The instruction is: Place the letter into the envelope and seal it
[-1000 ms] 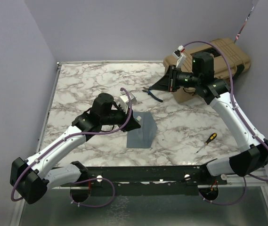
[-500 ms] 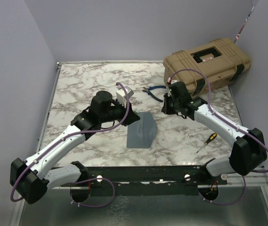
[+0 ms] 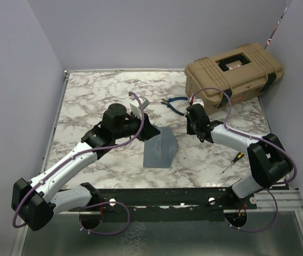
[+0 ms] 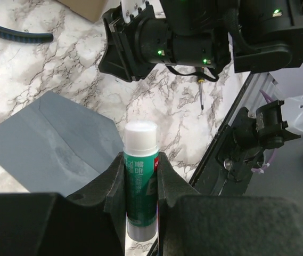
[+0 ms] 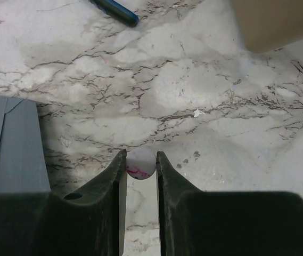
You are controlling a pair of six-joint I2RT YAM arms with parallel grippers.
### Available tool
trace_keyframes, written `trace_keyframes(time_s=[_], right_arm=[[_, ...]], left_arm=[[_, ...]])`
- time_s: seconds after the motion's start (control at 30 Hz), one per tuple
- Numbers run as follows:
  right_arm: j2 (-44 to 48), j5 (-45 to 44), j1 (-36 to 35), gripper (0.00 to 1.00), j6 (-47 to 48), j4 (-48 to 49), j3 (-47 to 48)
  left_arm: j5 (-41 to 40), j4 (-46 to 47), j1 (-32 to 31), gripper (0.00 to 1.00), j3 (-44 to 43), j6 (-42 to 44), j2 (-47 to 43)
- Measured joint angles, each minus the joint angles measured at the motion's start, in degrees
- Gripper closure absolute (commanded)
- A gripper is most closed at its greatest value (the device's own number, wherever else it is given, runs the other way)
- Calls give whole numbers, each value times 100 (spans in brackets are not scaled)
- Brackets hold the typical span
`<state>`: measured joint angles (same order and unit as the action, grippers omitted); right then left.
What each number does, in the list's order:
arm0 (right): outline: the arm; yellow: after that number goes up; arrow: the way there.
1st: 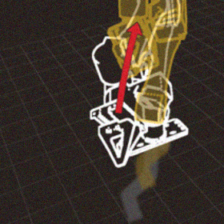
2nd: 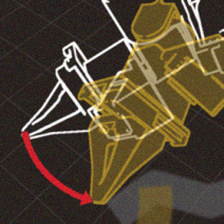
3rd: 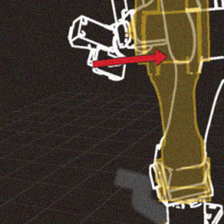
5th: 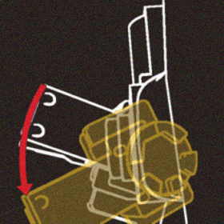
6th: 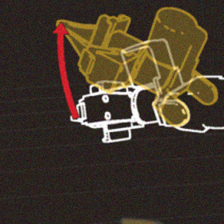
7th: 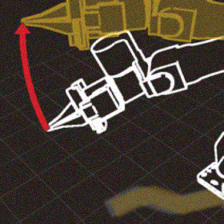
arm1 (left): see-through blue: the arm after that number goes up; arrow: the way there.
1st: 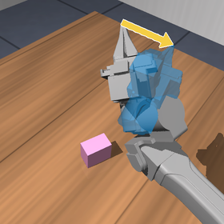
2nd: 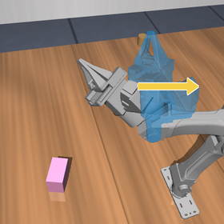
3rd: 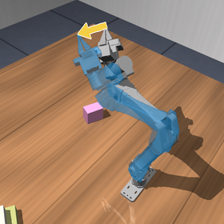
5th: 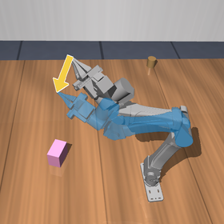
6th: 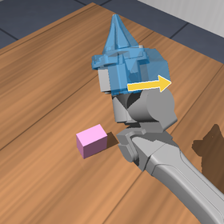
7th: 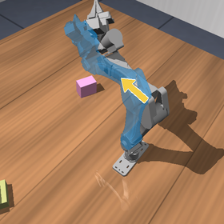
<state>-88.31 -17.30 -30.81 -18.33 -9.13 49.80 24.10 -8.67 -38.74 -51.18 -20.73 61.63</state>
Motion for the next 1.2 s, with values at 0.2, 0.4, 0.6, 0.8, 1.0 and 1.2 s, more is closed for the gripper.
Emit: trace_keyframes(time_s=[0.2,0.4,0.6,0.8,1.0,1.2], right_arm=[[-297,-129,0,76,-13,474,-136],[-396,-140,0,73,-85,883,-450],[-511,-131,0,62,-129,977,-525],[-511,-105,0,57,-173,999,-535],[-483,-103,0,48,-264,791,-472],[188,-85,0,37,-514,-234,7]], left_arm=[[2,87,0,100,13,-116,33],[0,114,0,100,68,-160,33],[0,136,0,100,109,-201,44],[-17,136,0,100,111,-240,46],[-20,138,0,100,107,-282,68],[-205,133,0,100,39,-404,133]])
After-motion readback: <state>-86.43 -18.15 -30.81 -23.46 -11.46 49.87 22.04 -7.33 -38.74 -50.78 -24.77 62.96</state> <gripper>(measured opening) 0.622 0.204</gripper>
